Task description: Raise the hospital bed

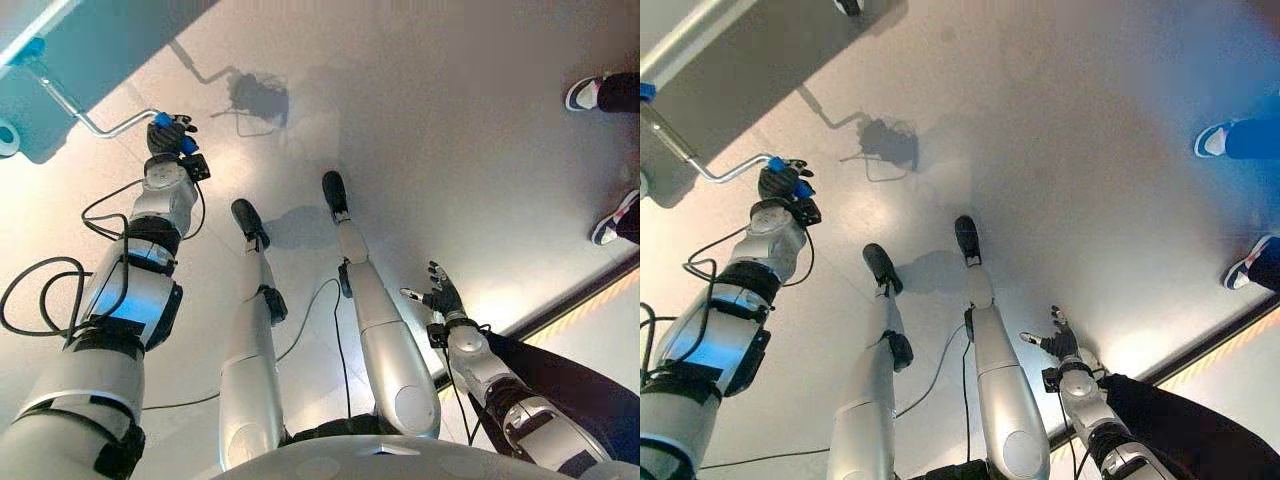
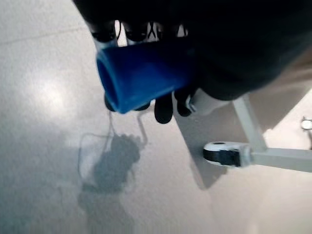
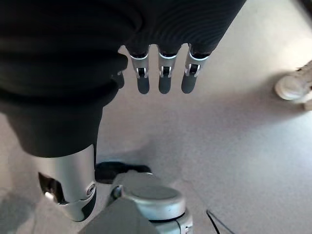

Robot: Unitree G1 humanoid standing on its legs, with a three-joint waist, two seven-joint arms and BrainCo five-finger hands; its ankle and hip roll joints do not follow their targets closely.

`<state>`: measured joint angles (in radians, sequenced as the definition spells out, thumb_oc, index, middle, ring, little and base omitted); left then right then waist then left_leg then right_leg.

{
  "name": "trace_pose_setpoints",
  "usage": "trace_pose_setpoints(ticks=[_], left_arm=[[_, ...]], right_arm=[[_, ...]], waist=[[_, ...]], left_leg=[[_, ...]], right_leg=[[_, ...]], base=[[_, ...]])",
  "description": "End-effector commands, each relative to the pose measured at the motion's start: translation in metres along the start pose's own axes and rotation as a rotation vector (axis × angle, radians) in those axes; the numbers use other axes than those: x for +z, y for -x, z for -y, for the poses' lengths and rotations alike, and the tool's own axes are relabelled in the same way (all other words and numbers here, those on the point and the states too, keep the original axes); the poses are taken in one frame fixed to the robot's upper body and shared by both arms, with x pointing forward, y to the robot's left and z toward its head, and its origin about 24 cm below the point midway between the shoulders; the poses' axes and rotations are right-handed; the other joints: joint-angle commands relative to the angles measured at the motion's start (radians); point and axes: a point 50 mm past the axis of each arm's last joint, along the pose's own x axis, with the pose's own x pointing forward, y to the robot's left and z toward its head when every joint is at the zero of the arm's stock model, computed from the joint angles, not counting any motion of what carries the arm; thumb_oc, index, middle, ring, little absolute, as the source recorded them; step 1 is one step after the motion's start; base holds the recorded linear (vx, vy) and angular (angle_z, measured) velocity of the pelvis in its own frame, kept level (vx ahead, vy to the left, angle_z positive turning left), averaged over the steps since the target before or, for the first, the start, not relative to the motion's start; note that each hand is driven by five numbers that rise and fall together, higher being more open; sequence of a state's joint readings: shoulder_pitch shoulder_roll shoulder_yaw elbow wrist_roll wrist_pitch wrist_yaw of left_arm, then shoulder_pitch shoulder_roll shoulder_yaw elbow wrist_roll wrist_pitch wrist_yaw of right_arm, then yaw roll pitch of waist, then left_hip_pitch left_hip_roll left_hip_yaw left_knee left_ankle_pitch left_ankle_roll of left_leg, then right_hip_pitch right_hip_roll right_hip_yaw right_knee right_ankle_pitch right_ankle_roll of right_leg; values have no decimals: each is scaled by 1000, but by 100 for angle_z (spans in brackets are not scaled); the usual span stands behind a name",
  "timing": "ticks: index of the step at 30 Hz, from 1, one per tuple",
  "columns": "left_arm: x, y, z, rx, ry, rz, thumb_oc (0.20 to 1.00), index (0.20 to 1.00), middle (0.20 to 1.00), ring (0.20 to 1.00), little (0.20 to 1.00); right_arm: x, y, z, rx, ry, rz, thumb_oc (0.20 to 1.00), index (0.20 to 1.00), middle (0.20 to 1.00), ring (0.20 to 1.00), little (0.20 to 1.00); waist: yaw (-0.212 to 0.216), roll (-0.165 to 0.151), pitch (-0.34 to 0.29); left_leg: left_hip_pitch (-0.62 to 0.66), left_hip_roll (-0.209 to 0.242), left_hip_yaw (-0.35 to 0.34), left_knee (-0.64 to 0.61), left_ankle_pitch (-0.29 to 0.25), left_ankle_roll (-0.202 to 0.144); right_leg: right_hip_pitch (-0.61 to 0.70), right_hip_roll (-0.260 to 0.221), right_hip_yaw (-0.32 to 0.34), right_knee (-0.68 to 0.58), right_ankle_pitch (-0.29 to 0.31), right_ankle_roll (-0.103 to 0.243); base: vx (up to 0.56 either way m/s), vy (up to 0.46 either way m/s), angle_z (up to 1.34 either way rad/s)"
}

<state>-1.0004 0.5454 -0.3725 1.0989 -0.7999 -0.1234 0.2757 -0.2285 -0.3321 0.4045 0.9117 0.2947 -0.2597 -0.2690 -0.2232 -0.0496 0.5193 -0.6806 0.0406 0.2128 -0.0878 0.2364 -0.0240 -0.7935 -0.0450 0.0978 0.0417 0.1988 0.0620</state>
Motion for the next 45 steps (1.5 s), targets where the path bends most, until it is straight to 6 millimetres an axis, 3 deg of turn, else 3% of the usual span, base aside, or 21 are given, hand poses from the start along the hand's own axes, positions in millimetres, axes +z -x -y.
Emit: trace_pose_setpoints(ticks=[1, 9, 27, 37, 45], left_arm=[[67, 6, 48, -198, 8, 298, 200, 200, 200, 200, 200], [58, 13, 39, -234, 46, 319, 200, 200, 200, 200, 200], [40, 25, -21, -154, 78, 342, 200, 200, 200, 200, 200], [34, 19, -52, -53, 39, 299, 200, 200, 200, 200, 200], [28, 7, -78, 67, -72, 200, 200, 200, 200, 200, 200]], right_arm=[[-45, 23, 31, -64, 55, -136, 1000, 1000, 1000, 1000, 1000], [-52, 25, 33, -72, 45, -178, 1000, 1000, 1000, 1000, 1000], [-66, 28, 42, -98, 58, -263, 1000, 1000, 1000, 1000, 1000], [-67, 28, 41, -95, 59, -272, 1000, 1000, 1000, 1000, 1000], [-62, 25, 38, -81, 62, -256, 1000, 1000, 1000, 1000, 1000]], waist=[[-3, 90, 1], [30, 97, 1], [117, 65, 1], [152, 39, 1], [154, 13, 1]], left_leg=[[117, -22, -28, 1, -94, -33], [162, -36, -64, 1, -88, -28], [194, -65, -156, 1, -77, -16], [177, -77, -192, 1, -73, -13], [147, -78, -198, 1, -73, -8]], right_leg=[[37, 20, -17, -18, 21, 64], [101, -2, -51, -18, 15, 61], [193, -52, -151, -9, -12, 67], [219, -70, -194, -10, -31, 71], [203, -72, -199, -11, -38, 73]], base=[[-19, -19, 12], [-12, 5, 13], [1, 23, 17], [10, 22, 17], [14, 41, 8]])
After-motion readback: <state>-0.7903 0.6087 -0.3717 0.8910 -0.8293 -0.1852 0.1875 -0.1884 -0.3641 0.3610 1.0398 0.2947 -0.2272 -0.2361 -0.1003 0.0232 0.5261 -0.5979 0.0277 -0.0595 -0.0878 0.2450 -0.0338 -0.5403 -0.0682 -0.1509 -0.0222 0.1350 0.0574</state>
